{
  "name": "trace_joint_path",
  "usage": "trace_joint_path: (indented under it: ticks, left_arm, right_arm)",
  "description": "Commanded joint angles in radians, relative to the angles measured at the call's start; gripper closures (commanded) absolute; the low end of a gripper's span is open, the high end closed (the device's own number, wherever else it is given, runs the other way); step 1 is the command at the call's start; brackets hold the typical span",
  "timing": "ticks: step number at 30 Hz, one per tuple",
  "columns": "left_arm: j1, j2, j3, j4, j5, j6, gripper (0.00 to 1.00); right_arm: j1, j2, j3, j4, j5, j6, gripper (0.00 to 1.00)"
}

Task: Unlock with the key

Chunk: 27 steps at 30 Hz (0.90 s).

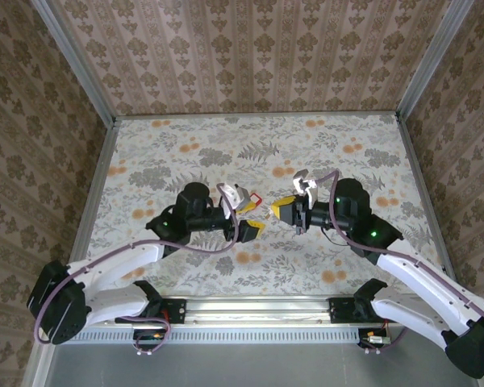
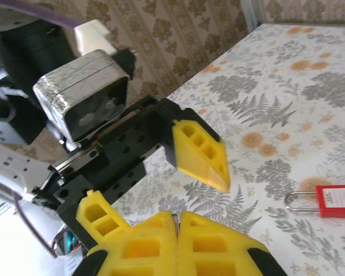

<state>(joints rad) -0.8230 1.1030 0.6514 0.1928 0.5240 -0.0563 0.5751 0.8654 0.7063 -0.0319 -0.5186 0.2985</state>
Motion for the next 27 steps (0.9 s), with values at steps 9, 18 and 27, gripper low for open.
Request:
trace_joint_path:
  ticks: [9,18,27]
  left_arm:
    - [0.041,-0.037,-0.003,0.016,-0.497,-0.081,0.2]
    - [0.098,0.133,0.163,-0.174,-0.574,-0.128,0.27]
    - [0.098,0.444,0.437,-0.505,-0.572,-0.092,0.36]
  right_arm:
    - [0.006,-0.037,0.012,-0.042,0.149,-0.001,0.98]
    - [0.008,-0.089,-0.02,-0.013,0.216,0.076,0.97]
    - [0.009,-0.128,-0.039,-0.103,0.337,0.051,0.98]
